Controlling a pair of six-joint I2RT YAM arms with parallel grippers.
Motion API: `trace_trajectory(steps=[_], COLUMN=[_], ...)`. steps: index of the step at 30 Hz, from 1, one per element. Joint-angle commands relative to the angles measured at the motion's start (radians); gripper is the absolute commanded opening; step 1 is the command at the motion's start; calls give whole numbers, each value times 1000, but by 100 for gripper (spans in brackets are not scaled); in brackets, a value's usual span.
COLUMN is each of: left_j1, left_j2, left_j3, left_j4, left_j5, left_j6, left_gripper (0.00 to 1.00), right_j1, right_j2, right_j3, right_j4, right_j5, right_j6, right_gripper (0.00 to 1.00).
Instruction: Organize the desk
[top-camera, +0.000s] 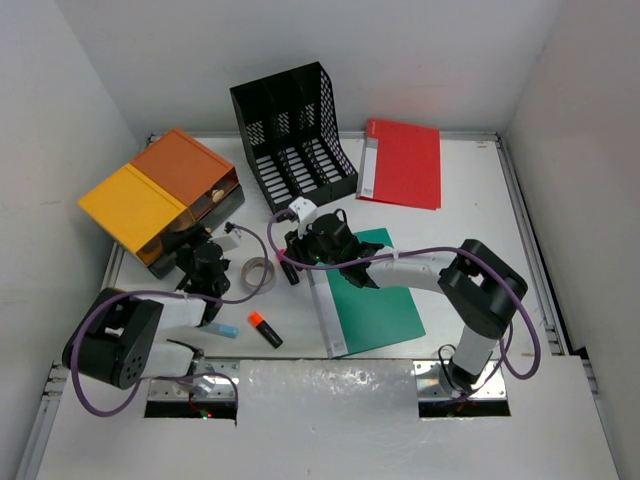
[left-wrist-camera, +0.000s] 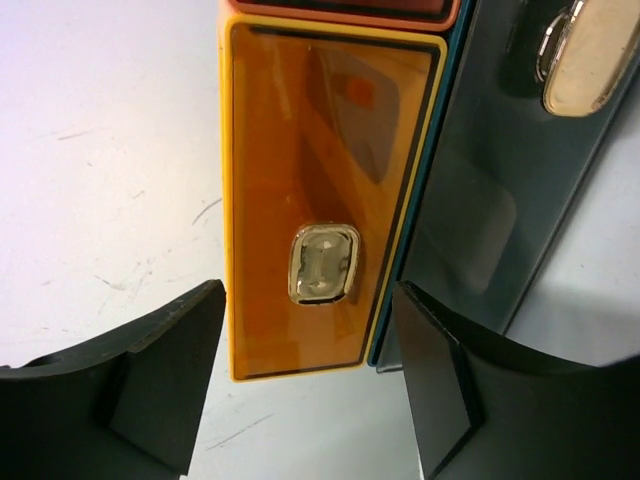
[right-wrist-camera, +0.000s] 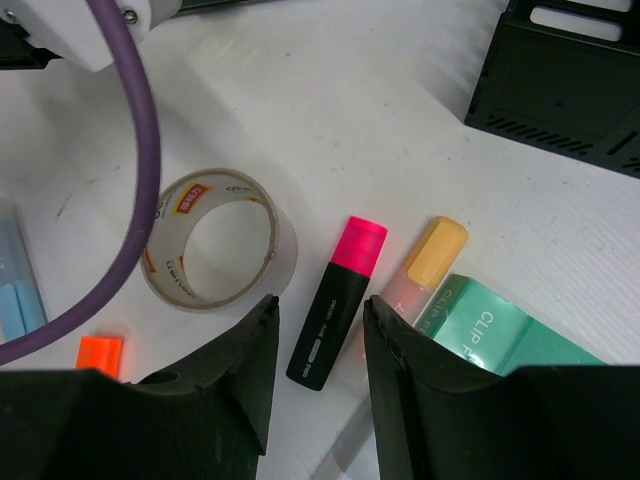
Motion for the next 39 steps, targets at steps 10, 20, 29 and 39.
trace_trajectory(steps=[10,20,29,39], left_j1=[-7,-7,-5,-5], left_j2=[151,213,371,411], left_j3=[14,-9,-49,-6], left_j4=[260,428,618,715], left_j5=[-99,-98,-32,-33], left_j6=[87,121,159,237], left_gripper=[63,63,56,49], right_j1=[-15,-15,-15,-15], right_j2=[-45,-42,-57,-53], right_j3=[11,91,147,154], right_j4=[12,-136,-197,-200], right_j5=[-41,-36,19,5], right_j6=[-21,-15,5,27], right_gripper=[39,39,39,39])
